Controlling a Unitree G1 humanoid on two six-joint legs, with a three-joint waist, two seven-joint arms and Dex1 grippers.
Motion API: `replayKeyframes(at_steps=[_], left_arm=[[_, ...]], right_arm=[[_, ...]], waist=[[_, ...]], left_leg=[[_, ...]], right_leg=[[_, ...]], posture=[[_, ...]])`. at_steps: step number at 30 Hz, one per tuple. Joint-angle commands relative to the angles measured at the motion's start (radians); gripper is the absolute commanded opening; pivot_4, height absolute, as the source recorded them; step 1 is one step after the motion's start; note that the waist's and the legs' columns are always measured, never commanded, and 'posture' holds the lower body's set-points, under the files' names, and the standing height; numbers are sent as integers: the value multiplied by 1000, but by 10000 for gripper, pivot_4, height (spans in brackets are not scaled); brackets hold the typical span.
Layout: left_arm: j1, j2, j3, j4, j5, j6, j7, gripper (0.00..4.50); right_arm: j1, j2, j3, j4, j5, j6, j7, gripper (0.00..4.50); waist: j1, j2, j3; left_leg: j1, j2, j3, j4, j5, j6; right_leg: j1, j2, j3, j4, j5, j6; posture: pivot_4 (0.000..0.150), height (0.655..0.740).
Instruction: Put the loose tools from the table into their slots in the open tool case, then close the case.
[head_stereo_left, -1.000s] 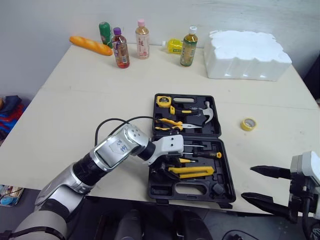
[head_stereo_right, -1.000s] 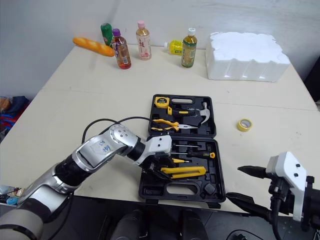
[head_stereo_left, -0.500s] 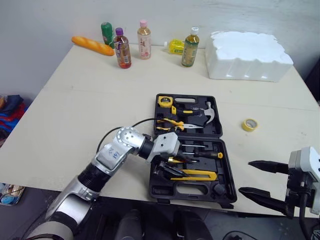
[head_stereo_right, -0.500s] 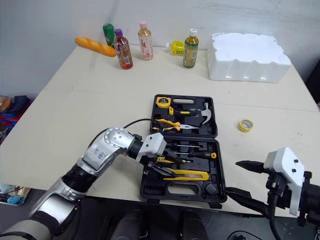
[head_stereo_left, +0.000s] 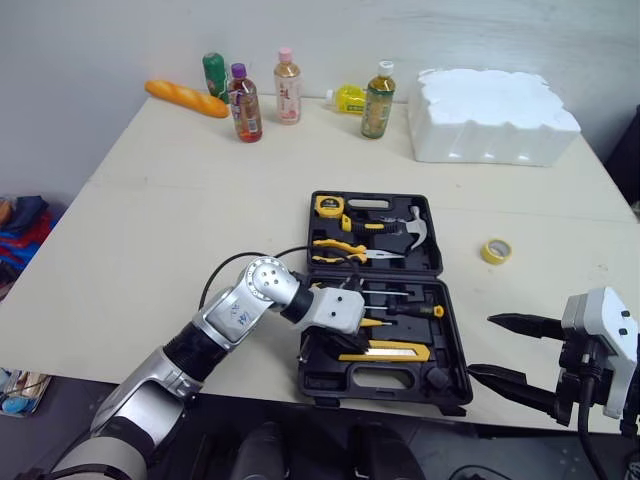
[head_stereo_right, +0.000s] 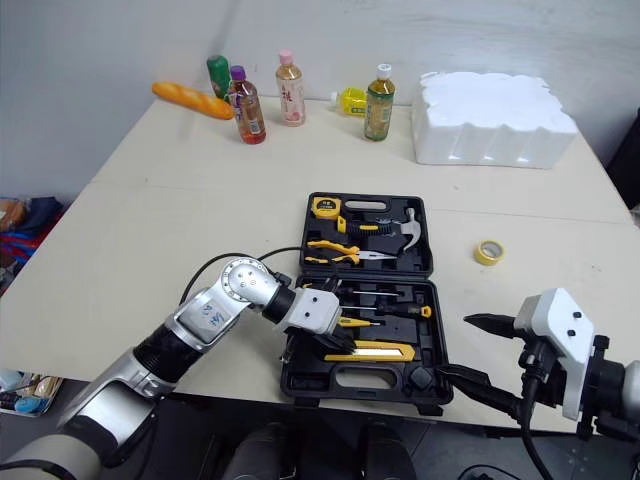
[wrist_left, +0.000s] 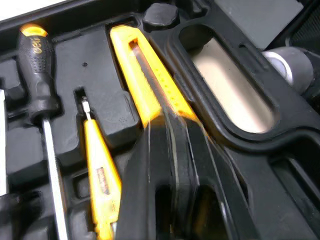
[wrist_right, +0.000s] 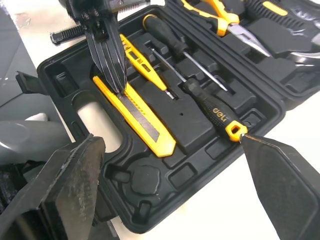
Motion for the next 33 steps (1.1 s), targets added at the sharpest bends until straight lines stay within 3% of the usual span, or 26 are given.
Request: replayKeyframes(at_steps=[1, 6, 9, 10, 11, 17, 18, 23, 28, 32, 33], left_arm=[[28, 14, -13, 52, 50, 33, 8, 272], [49, 32, 122, -34, -97, 106, -24, 272], [97, 129, 341, -120, -323, 247, -91, 8216], [123, 181, 432, -115, -368, 290, -85, 13400], [142, 226, 510, -92, -393, 318, -72, 15381], [272, 439, 792, 98, -391, 316, 0, 41972], [284, 471, 831, 131, -388, 323, 9, 44749], [299, 484, 846, 105, -374, 244, 33, 44749], [233, 423, 840, -56, -515, 372, 38, 44749], [138, 337, 786, -148, -583, 447, 79, 44749], [122, 318, 761, -167, -583, 443, 79, 44749]], right_arm=[[-6, -3, -12, -9, -1, -20, -1, 45000], [10, 5, -33, 30, -28, -35, 12, 45000], [22, 28, -127, 131, -38, -37, 16, 45000], [20, 31, -182, 184, -41, -37, 19, 45000], [18, 29, -228, 234, -52, -42, 21, 45000], [26, -10, -343, 527, -194, -133, 41, 45000], [9, -22, -334, 591, -223, -159, 32, 45000], [-124, -53, -173, 732, -296, -251, 17, 45000], [-328, -189, -4, 750, -274, -227, 74, 45000], [-583, -314, 281, 811, -303, -235, 185, 45000], [-699, -321, 412, 843, -357, -240, 217, 45000]], waist=[[0, 0, -1], [-5, 0, -1], [-13, 0, -1], [-17, 0, -1], [-24, 1, 1], [-24, 2, 1], [-24, 2, 1], [-22, -1, 3], [-27, 9, 8], [-35, 9, 8], [-39, 9, 8]], left_leg=[[0, 0, 0, 0, 0, 0], [0, 1, 0, 0, 0, 0], [-2, 1, 0, 0, 0, 0], [-2, 2, 0, 0, 0, -1], [-3, 1, -1, 0, 0, -1], [0, 1, 1, -2, 0, -3], [1, 1, 1, -2, -1, -2], [1, -2, 2, -4, -1, -2], [0, -4, 3, -5, 0, -1], [0, -3, 4, -4, 1, -4], [0, -2, 4, -5, 4, -9]], right_leg=[[0, 0, 0, 0, 0, 0], [-1, 0, 0, 1, 0, 0], [-3, 1, 0, 2, 0, -1], [-3, 1, 0, 2, 0, -1], [-4, 0, -1, 4, -1, -2], [-4, -1, -2, 4, -2, -3], [-4, -2, -2, 4, -2, -3], [-4, -15, -5, 4, -3, -4], [-5, -18, -3, 4, -1, -2], [-6, -13, -3, 6, -1, -1], [-6, -12, -3, 6, -1, -1]], posture=[[1500, 7355], [1500, 7355], [1500, 7355], [1500, 7355], [1500, 7355], [1500, 7355], [1500, 7355], [1500, 7355], [1500, 7355], [1500, 7355], [1500, 7355]])
